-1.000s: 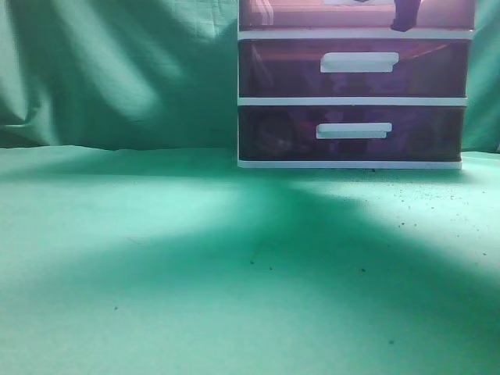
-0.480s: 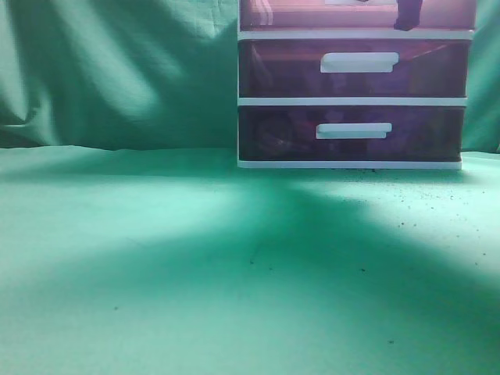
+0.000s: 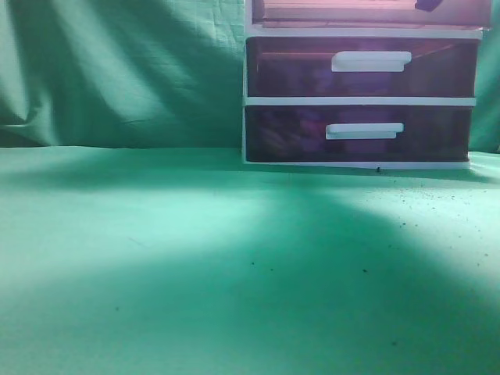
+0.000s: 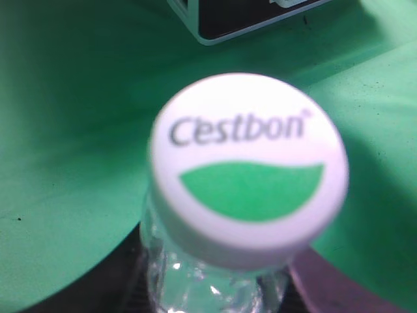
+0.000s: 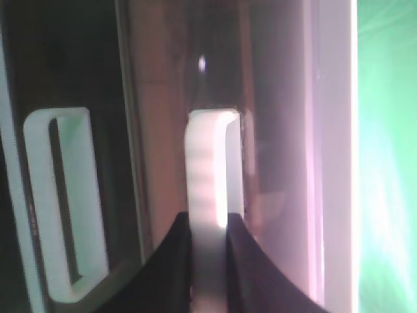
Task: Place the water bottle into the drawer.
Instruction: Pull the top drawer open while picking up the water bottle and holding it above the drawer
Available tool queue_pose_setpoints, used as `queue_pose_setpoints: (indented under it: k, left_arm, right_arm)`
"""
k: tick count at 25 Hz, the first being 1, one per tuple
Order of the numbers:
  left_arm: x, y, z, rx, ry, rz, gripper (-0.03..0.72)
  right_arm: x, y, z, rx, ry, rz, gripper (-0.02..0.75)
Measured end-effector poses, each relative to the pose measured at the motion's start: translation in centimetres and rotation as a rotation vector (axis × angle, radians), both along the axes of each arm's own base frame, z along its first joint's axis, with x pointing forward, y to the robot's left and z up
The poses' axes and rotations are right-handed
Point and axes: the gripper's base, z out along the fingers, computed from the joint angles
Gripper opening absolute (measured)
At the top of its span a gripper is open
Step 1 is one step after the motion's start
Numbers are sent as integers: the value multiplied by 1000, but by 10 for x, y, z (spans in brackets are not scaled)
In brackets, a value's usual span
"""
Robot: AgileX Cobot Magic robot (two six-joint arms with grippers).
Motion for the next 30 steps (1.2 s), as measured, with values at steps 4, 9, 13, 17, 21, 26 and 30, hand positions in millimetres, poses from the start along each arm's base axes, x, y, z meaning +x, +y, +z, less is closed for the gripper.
queue_pose_setpoints:
  k: [4,9,13,17,21,26,30]
  left_arm:
    - [0,0,0,5,-2,0,250]
    - [0,0,0,6,-2,1,250]
    - [0,0,0,6,-2,1,250]
    - [0,0,0,6,-2,1,250]
    - [0,0,0,9,-3,0,250]
    - [0,0,0,9,-3,0,250]
    - [0,0,0,9,-3,0,250]
  right_arm:
    - [-12,-1,-3,-1,18,3,106]
    - [-33,-3,-14,-62,-33,97,106]
    - [-42,-1,-25,-115,-77,166,106]
    - [-52,0,-32,-113,-99,197,106]
    - [-63,-2,-34,-105,-100,201,106]
    - [-78,-5,-36,-108,-91,202,106]
    - [-92,-8,-37,-111,-82,202,106]
